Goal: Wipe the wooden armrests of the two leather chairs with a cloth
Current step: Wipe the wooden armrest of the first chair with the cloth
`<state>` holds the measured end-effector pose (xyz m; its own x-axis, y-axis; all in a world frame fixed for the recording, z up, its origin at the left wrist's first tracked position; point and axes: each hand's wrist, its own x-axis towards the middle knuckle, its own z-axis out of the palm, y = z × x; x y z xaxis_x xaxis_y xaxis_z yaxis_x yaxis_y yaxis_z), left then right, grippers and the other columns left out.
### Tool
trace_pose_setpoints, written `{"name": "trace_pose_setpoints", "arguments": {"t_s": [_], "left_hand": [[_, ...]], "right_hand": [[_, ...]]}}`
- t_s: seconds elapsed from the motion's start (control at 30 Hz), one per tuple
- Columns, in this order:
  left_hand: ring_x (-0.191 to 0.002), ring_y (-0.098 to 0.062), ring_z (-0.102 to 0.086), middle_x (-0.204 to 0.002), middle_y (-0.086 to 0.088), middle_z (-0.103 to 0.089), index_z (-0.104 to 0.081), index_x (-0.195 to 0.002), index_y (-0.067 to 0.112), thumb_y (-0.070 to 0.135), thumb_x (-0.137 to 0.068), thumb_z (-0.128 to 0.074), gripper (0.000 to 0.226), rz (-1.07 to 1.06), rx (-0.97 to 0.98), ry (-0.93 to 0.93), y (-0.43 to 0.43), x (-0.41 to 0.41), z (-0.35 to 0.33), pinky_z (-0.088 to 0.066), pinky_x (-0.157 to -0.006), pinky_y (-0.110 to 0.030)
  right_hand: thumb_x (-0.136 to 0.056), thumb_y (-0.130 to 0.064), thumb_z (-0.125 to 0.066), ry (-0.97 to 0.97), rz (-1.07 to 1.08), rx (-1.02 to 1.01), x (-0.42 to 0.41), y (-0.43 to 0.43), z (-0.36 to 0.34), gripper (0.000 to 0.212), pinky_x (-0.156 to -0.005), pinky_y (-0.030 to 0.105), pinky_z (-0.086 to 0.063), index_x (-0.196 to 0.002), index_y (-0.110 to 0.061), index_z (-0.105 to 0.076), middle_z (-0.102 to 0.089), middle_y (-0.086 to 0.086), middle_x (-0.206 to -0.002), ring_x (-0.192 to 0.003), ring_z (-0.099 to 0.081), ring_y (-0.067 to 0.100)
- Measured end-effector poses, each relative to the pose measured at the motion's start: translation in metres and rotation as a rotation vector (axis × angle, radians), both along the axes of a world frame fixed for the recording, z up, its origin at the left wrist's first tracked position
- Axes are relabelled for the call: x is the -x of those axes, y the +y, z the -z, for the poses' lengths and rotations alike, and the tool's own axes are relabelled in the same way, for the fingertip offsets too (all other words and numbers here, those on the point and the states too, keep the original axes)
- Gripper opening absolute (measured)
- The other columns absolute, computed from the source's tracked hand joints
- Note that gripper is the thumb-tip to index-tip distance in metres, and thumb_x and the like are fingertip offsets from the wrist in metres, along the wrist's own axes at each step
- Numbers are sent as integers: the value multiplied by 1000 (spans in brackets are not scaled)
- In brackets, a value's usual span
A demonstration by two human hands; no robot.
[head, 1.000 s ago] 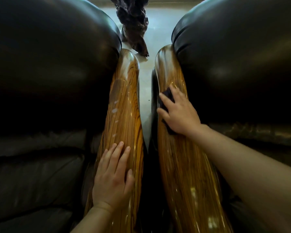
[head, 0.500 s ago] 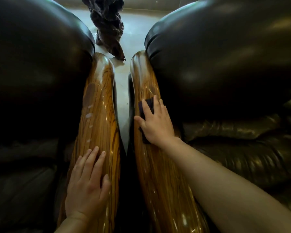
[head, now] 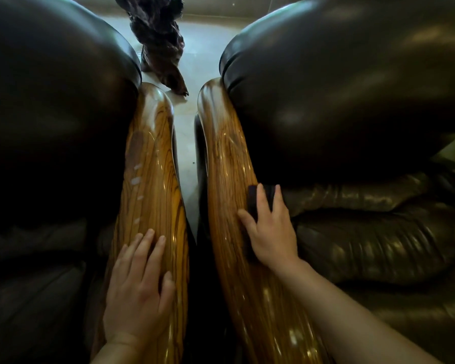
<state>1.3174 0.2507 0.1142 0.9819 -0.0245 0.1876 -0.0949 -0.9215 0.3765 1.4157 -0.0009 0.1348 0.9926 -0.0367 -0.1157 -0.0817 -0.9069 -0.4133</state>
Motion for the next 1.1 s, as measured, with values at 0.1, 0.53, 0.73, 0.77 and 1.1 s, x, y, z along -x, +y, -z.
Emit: {"name": "trace_pose_setpoints", "arguments": {"t_s": [0.1,0.53,0.73,0.77,1.1], "left_hand": [[-144,-25,-27,-153,-7,-36,-38,-146,16,35,-88,-40,60,3,-10,6,1,0,3,-16,-120,-43],[-146,-26,-25,-154,-9,-36,-39,-146,13,35,-92,-38,58,-5,25,35,-2,3,-6,-22,-118,-52],[-146,-26,-24,-154,-11,-35,-38,-147,12,35,-93,-37,59,-4,22,29,-3,6,-8,-20,-119,-50],[-147,-26,-23,-155,-11,-34,-37,-148,12,35,-93,-37,59,-2,16,34,-3,6,-8,-20,-119,-50],[-148,-22,-19,-155,-9,-31,-36,-147,13,35,-95,-40,57,-24,97,-32,3,24,-11,-14,-121,-48]], "right_hand": [[-96,-70,-23,-32,33,52,-46,32,-9,77,-120,52,-24,-159,-29,-9,-2,13,-167,-152,-10,37],[-102,-58,-31,-161,-295,166,159,-47,48,65,-115,53,-32,-159,-32,-14,-3,9,-169,-155,-7,32],[-99,-61,-25,-130,212,-55,111,-5,23,64,-109,55,-41,-156,-32,-22,-17,9,-165,-146,-27,31],[-99,-61,-23,-131,228,-39,100,1,19,65,-109,54,-40,-156,-31,-25,-19,10,-165,-145,-28,32],[-103,-53,-37,-191,-438,180,172,-49,50,60,-118,55,-28,-158,-35,-21,-7,4,-169,-155,-8,31]]}}
